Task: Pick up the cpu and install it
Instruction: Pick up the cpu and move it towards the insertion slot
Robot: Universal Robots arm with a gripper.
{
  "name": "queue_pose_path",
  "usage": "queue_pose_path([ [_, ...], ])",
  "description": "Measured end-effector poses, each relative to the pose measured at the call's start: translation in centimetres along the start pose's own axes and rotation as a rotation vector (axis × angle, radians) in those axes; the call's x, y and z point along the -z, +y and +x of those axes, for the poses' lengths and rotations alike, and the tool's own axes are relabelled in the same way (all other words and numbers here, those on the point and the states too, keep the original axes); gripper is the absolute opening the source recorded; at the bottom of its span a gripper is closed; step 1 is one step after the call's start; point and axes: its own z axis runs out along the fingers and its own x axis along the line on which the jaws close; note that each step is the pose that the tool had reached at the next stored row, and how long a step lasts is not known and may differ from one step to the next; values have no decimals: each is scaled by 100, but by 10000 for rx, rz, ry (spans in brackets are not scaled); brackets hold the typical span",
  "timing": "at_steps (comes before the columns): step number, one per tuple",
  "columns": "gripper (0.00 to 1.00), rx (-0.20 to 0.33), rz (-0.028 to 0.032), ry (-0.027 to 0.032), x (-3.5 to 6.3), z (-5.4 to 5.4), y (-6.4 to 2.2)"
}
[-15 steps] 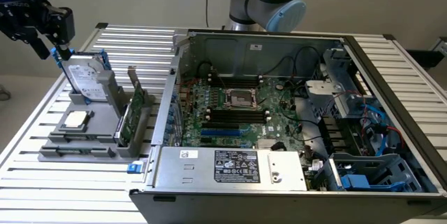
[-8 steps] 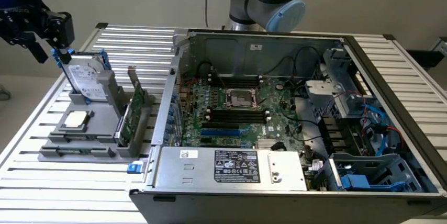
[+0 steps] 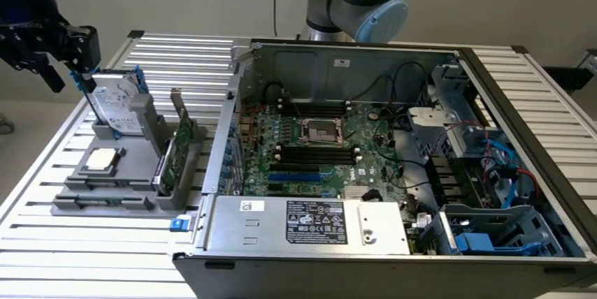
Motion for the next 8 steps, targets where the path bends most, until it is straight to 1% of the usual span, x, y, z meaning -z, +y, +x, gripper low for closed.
queue_pose_path([
  [8, 54, 567, -32, 48, -145, 17, -23],
])
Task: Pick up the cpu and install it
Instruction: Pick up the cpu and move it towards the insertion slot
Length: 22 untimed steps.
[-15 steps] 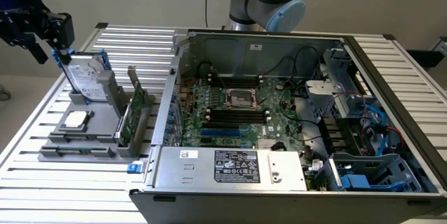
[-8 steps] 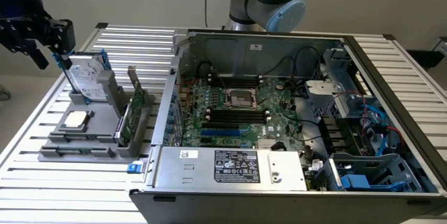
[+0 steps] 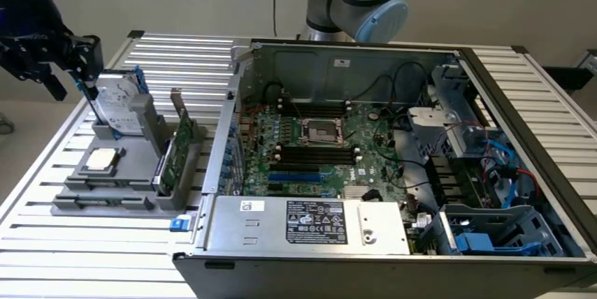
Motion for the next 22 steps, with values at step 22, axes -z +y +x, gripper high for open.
queue_pose_path([
  [22, 62, 556, -10, 44, -397, 114, -59],
])
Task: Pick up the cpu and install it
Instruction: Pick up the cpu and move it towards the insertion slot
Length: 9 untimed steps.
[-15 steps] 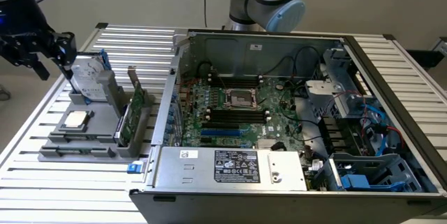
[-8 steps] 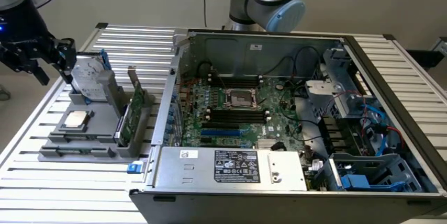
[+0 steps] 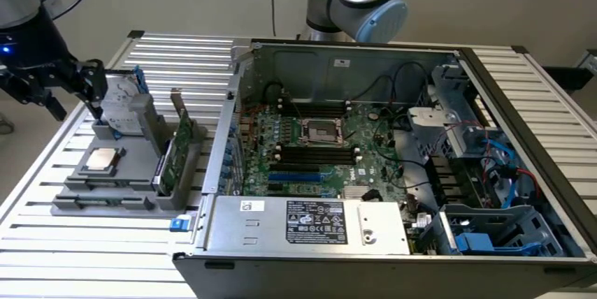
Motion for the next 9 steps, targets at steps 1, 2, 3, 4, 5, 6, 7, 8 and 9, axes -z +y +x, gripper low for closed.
queue_pose_path([
  [1, 62, -25, 0, -1, -18, 1, -8],
  [2, 62, -66, 1, -1, -35, 3, -18],
  [3, 62, -122, 1, -3, -53, 4, -28],
  [4, 62, -184, 1, -6, -70, 6, -37],
  [5, 62, -252, 2, -9, -90, 7, -48],
  [6, 62, -314, 2, -10, -106, 9, -58],
  [7, 62, -371, 2, -13, -125, 11, -72],
  [8, 62, -420, 2, -16, -143, 13, -90],
  [9, 62, -464, 2, -18, -159, 15, -111],
])
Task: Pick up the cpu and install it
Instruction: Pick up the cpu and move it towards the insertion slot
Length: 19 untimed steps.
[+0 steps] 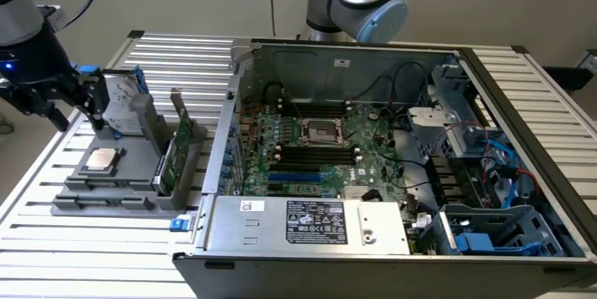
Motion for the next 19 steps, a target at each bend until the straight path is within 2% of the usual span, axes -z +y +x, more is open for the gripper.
queue_pose_path([
  [9, 62, -361, -12, -13, -151, 13, -163],
  [13, 62, -475, -102, -19, -197, 14, -187],
  [15, 62, -519, -166, -17, -211, 15, -193],
  [17, 62, -535, -260, -7, -223, 8, -198],
  [19, 62, -538, -384, 17, -230, -7, -203],
])
